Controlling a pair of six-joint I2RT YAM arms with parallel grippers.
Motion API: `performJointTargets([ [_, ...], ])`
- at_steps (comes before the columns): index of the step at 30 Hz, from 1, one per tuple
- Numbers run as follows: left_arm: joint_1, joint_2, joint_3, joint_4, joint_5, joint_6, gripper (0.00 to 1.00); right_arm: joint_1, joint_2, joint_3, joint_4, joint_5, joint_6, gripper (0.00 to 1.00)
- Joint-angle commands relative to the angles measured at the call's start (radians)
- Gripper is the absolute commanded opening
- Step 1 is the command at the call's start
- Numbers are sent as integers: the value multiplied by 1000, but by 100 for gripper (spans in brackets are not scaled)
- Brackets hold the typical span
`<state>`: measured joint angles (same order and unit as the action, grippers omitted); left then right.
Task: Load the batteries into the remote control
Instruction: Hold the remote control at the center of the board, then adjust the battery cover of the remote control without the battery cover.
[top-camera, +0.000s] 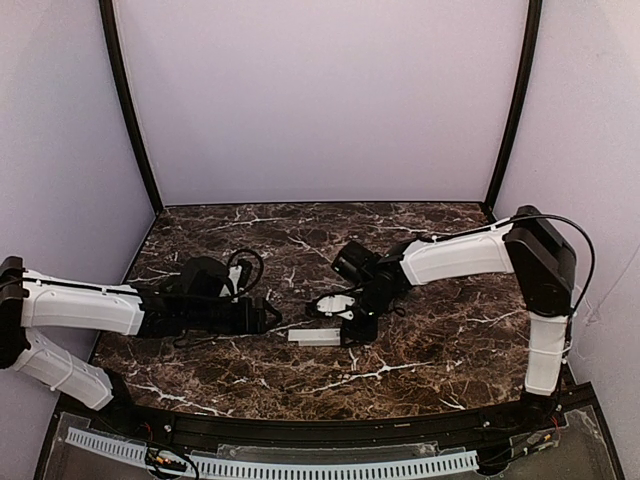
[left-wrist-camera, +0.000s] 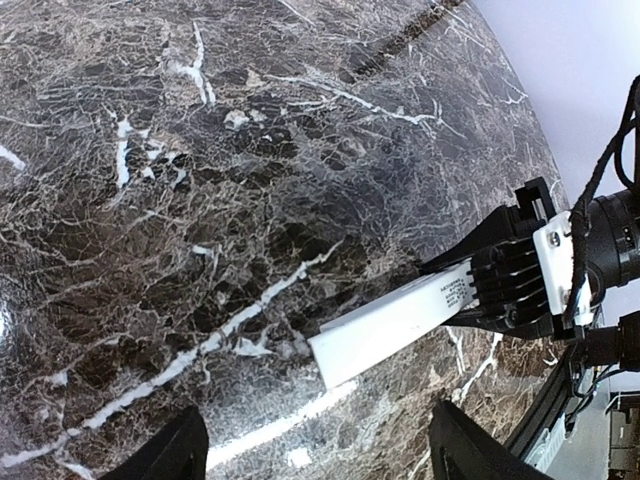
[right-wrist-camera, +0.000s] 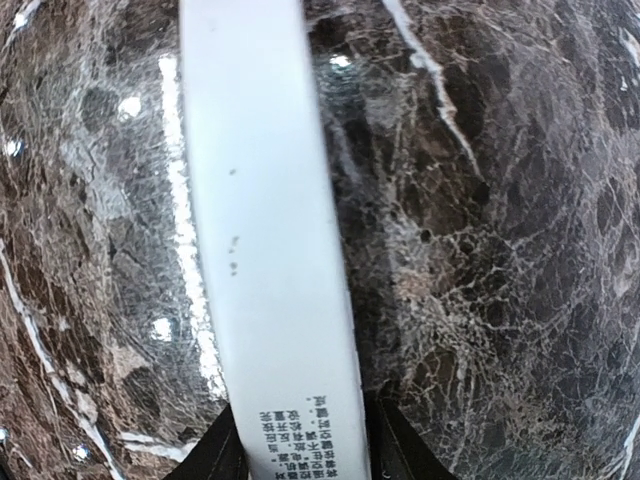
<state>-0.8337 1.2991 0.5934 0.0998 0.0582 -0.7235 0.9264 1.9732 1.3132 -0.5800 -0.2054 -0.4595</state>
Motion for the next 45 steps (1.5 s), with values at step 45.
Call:
performJointTargets([
  [45, 22, 390, 114, 230, 143, 47, 36, 35, 28, -9, 10, 36, 113, 30],
])
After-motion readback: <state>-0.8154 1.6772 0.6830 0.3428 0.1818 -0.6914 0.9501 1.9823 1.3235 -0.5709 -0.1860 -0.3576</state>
